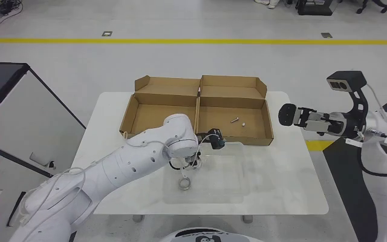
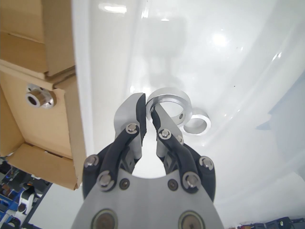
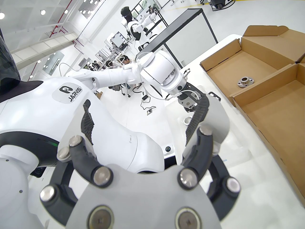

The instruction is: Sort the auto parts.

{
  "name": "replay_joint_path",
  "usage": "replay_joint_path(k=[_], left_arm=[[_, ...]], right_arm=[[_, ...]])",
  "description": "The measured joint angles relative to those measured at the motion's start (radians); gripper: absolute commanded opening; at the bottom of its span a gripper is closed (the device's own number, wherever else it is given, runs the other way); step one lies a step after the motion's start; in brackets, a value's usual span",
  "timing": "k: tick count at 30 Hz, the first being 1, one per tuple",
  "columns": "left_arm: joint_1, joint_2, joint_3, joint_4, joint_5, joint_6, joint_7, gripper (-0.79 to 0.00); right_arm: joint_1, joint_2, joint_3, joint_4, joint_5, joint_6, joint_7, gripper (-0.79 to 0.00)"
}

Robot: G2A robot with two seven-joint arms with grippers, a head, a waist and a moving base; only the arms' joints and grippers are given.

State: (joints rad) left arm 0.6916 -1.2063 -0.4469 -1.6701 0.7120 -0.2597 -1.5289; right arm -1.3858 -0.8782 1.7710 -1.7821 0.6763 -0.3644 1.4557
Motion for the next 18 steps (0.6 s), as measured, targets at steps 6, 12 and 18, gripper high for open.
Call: replay_joint_path(k=[6, 12, 18], left_arm=[[-0.031, 0.018, -0.072, -0.098, -0.072, 0.036, -0.007, -0.785], [-0.053, 0.027, -0.162, -0.160, -0.156, 0.103, 0.018, -0.785], [-0.059, 0.027, -0.238, -0.167, -0.261, 0.143, 0.091, -0.785]], right_arm=[[0.000, 0.000, 0.000, 0.000, 0.000, 0.000, 0.000, 0.000], [0.000, 0.000, 0.000, 0.000, 0.000, 0.000, 0.000, 0.000], [0.000, 0.000, 0.000, 0.000, 0.000, 0.000, 0.000, 0.000]])
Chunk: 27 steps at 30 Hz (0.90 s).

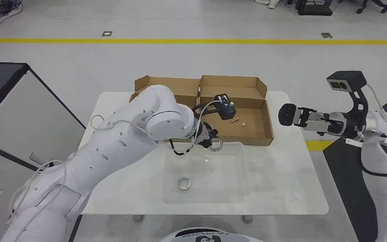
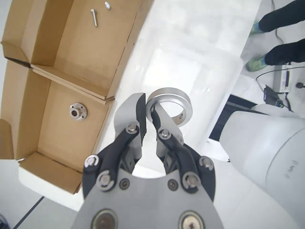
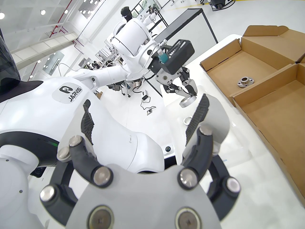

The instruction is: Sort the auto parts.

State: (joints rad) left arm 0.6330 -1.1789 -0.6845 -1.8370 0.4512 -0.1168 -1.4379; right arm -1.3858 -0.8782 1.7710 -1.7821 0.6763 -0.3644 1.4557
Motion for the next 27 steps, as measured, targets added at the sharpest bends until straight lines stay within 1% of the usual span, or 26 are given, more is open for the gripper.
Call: replay_joint_path(k=[6, 13, 18, 27], left_arm=[[0.030, 0.007, -0.077, 0.003, -0.112, 0.034, 0.086, -0.785], [0.091, 0.020, -0.161, -0.007, -0.162, 0.077, 0.198, -0.785], [0.129, 0.032, -0.206, -0.005, -0.161, 0.067, 0.220, -0.785], [0.212, 0.065, -0.343, -0.038, -0.196, 0.055, 0.223, -0.785]], right_arm=[[0.000, 0.000, 0.000, 0.000, 0.000, 0.000, 0.000, 0.000], [0.000, 0.000, 0.000, 0.000, 0.000, 0.000, 0.000, 0.000], [0.000, 0.000, 0.000, 0.000, 0.000, 0.000, 0.000, 0.000], [0.000, 0.000, 0.000, 0.000, 0.000, 0.000, 0.000, 0.000]])
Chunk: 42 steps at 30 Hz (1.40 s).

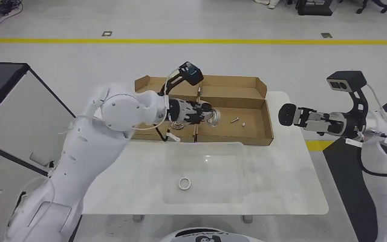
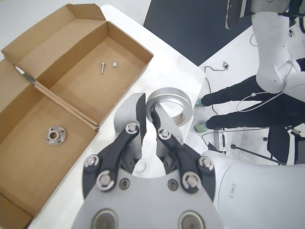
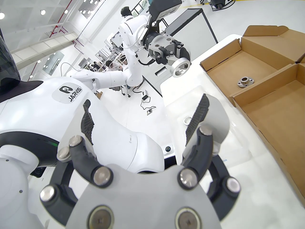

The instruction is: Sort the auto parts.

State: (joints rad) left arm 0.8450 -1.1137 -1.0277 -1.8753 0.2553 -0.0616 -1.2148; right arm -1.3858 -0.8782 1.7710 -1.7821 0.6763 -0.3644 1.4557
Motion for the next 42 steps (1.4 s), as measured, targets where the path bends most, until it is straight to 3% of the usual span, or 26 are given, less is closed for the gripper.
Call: replay_joint_path(k=[9, 15, 30, 42], left_arm=[[0.082, 0.018, -0.116, -0.043, -0.123, -0.021, 0.073, -0.785], [0.144, 0.017, -0.160, -0.059, -0.276, -0.068, 0.197, -0.785], [0.281, 0.005, -0.183, -0.055, -0.580, -0.335, 0.398, -0.785], [0.345, -0.002, -0.189, -0.044, -0.743, -0.540, 0.422, -0.785]], right_arm=[[0.000, 0.000, 0.000, 0.000, 0.000, 0.000, 0.000, 0.000], [0.000, 0.000, 0.000, 0.000, 0.000, 0.000, 0.000, 0.000], [0.000, 0.000, 0.000, 0.000, 0.000, 0.000, 0.000, 0.000], [0.000, 0.000, 0.000, 0.000, 0.000, 0.000, 0.000, 0.000]])
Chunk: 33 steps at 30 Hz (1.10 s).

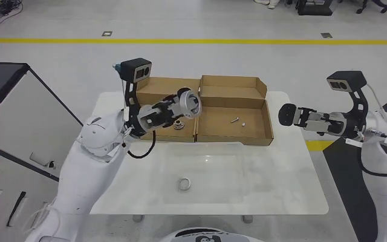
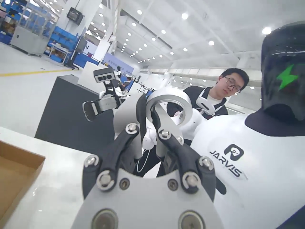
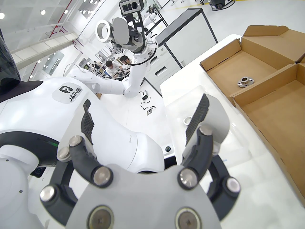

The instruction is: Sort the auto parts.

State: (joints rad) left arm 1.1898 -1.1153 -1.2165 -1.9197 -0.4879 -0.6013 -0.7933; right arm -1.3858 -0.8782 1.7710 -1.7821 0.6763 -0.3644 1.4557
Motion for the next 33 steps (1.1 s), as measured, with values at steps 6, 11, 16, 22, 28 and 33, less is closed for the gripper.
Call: replay_joint_path(k=[6, 11, 16, 22, 28, 33], left_arm=[[0.015, -0.004, -0.003, 0.012, -0.092, -0.084, -0.001, -0.785], [0.022, -0.007, -0.001, 0.024, -0.181, -0.152, -0.037, -0.785], [0.024, -0.009, 0.002, 0.033, -0.305, -0.219, -0.114, -0.785], [0.015, -0.010, -0.014, 0.060, -0.411, -0.250, -0.174, -0.785], [0.011, -0.012, -0.029, 0.056, -0.454, -0.237, -0.188, -0.785], [0.011, -0.012, -0.030, 0.058, -0.457, -0.235, -0.191, -0.785]], right_arm=[[0.000, 0.000, 0.000, 0.000, 0.000, 0.000, 0.000, 0.000], [0.000, 0.000, 0.000, 0.000, 0.000, 0.000, 0.000, 0.000], [0.000, 0.000, 0.000, 0.000, 0.000, 0.000, 0.000, 0.000], [0.000, 0.000, 0.000, 0.000, 0.000, 0.000, 0.000, 0.000], [0.000, 0.000, 0.000, 0.000, 0.000, 0.000, 0.000, 0.000], [0.000, 0.000, 0.000, 0.000, 0.000, 0.000, 0.000, 0.000]])
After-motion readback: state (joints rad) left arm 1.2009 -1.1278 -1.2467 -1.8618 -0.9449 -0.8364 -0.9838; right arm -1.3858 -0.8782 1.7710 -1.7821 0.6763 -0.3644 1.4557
